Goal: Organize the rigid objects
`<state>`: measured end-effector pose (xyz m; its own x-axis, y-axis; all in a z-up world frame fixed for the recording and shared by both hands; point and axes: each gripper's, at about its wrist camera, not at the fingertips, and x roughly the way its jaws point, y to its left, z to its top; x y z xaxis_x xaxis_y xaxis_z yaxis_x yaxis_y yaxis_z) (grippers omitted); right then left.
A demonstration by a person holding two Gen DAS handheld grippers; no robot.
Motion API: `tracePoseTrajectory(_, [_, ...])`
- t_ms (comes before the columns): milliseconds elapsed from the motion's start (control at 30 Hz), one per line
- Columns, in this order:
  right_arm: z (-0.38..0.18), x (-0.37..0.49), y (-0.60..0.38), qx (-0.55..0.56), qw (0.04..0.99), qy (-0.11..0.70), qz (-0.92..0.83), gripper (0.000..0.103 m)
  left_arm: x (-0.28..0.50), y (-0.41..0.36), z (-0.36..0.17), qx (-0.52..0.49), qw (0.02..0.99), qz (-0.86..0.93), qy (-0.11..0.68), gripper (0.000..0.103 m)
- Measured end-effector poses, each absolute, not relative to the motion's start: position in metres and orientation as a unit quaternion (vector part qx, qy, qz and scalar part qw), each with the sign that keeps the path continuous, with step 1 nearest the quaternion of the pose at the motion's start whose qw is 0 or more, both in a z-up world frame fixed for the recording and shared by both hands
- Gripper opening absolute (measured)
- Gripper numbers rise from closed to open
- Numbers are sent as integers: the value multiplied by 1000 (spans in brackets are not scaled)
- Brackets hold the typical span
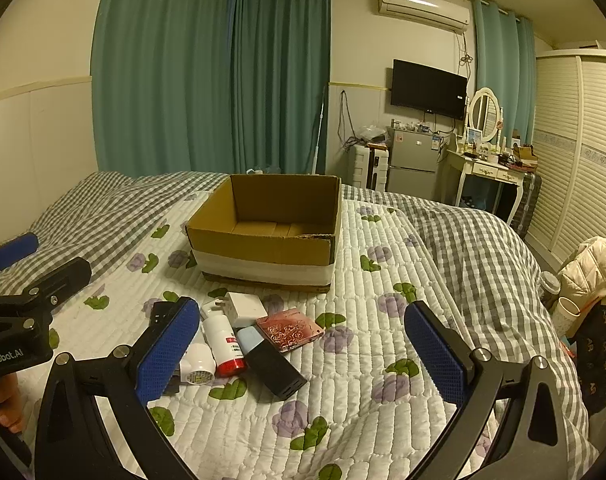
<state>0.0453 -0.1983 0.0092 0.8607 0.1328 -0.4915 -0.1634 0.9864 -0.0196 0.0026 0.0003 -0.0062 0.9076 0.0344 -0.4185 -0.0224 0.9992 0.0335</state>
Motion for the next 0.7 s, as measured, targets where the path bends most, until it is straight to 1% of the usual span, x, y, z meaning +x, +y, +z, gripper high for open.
tracePoseTrajectory(700, [5,44,-199,-31,964,254,78,103,2,-1,-7,17,976,18,218,103])
